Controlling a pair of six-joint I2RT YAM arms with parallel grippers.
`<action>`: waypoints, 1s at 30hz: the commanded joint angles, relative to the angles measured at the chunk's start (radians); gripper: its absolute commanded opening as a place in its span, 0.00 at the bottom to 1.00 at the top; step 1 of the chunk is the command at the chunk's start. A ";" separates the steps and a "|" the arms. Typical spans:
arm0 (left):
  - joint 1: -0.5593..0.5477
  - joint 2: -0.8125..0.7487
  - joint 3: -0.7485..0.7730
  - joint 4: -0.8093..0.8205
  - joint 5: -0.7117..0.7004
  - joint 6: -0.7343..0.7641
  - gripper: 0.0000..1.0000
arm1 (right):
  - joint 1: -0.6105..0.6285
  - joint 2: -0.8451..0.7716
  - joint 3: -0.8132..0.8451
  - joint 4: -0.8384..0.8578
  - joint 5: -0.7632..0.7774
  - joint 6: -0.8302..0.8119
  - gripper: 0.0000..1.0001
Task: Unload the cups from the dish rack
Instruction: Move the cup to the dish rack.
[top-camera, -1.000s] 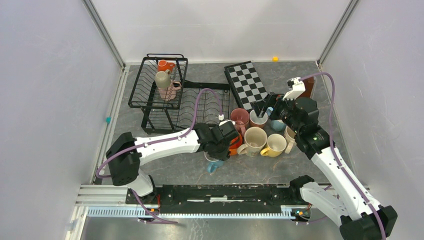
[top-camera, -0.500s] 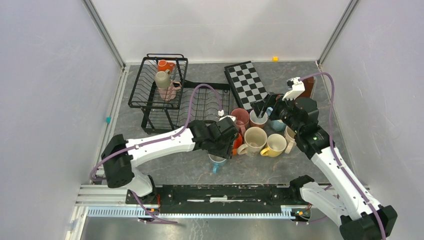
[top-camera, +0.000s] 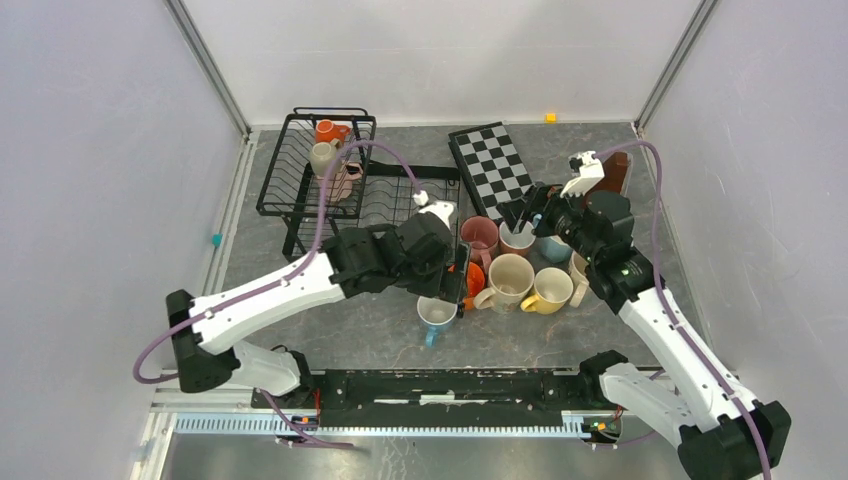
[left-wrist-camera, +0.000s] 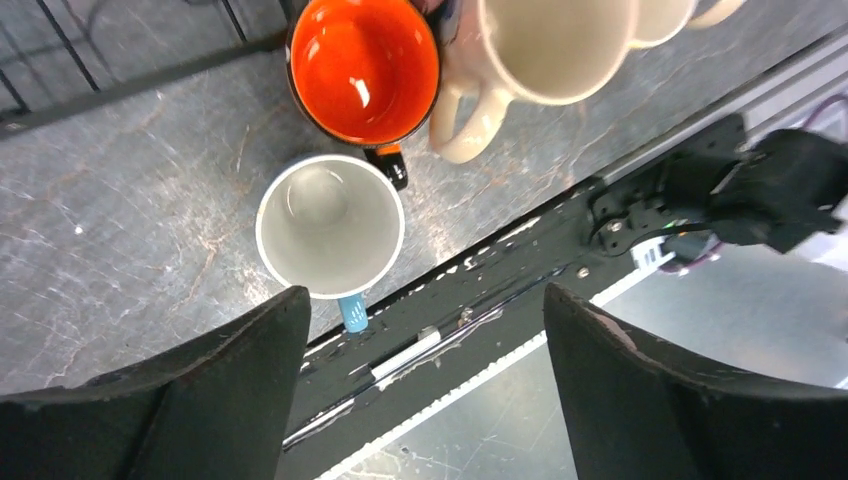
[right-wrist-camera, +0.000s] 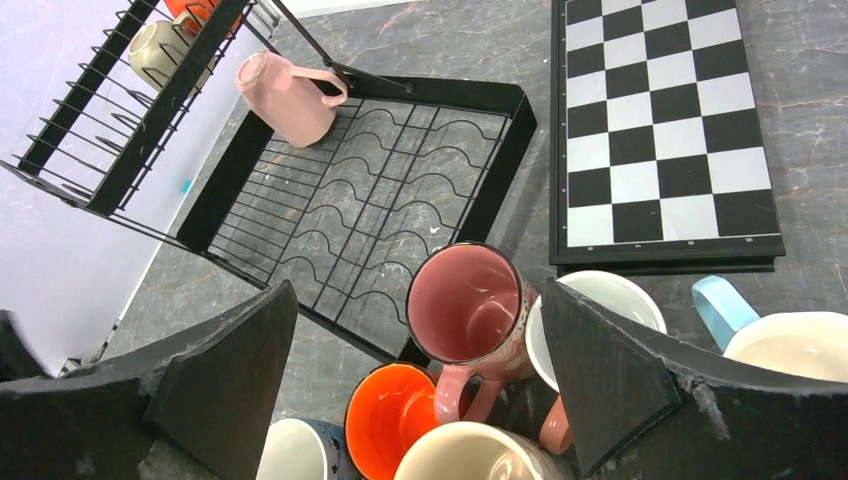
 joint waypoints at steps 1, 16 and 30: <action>-0.001 -0.072 0.132 -0.081 -0.116 0.055 0.96 | 0.002 0.026 0.008 0.084 -0.043 0.002 0.98; 0.528 -0.172 0.337 -0.151 -0.208 0.155 1.00 | 0.109 0.182 0.112 0.090 -0.036 -0.031 0.98; 1.134 -0.176 0.189 0.099 0.072 0.109 1.00 | 0.119 0.216 0.119 0.081 -0.057 -0.061 0.98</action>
